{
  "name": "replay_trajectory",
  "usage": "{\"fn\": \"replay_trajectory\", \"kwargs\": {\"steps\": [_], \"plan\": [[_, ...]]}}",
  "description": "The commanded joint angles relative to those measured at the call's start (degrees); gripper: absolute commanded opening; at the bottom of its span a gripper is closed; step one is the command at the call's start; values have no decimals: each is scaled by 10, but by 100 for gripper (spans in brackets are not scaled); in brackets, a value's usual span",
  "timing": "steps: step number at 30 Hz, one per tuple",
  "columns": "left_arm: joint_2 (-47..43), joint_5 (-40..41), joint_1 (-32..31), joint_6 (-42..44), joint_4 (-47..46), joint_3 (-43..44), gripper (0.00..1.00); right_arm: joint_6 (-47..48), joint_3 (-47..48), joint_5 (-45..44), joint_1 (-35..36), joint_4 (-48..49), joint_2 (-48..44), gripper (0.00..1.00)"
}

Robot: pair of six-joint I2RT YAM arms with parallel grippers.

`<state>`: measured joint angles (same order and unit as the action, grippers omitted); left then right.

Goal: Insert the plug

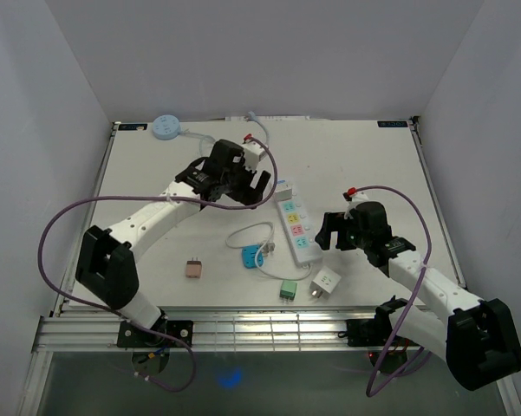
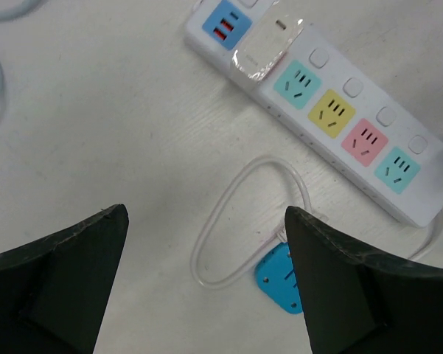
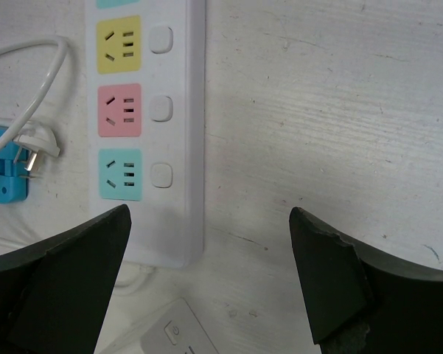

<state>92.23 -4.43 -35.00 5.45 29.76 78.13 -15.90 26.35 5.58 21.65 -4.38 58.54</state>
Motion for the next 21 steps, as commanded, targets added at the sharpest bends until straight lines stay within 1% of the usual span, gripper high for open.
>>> {"fn": "replay_trajectory", "kwargs": {"steps": [1,2,4,6,7,10,11,14,20,21], "plan": [[-66,99,1,-162,-34,-70,98,3,-4,4,-4,17,-13,93],[-78,120,2,-185,-33,-104,98,3,-4,4,-4,17,-16,93],[-115,140,6,-217,-43,-141,98,3,-5,4,-5,17,-20,93],[-146,128,7,-229,-58,-197,98,3,-6,11,-5,20,-20,93],[-182,110,7,-233,-77,-214,98,6,-6,14,-5,20,-18,93],[-249,75,8,-246,-115,-285,98,10,-3,24,-4,21,-12,94],[-288,70,8,-250,-119,-298,98,12,-2,26,-5,21,-11,94],[-339,63,9,-258,-103,-323,98,15,-2,36,-4,23,-10,94],[-346,120,12,-295,-19,-316,98,21,0,58,0,20,-20,95],[-347,122,12,-301,-14,-318,98,21,4,58,1,8,-26,96]]}}
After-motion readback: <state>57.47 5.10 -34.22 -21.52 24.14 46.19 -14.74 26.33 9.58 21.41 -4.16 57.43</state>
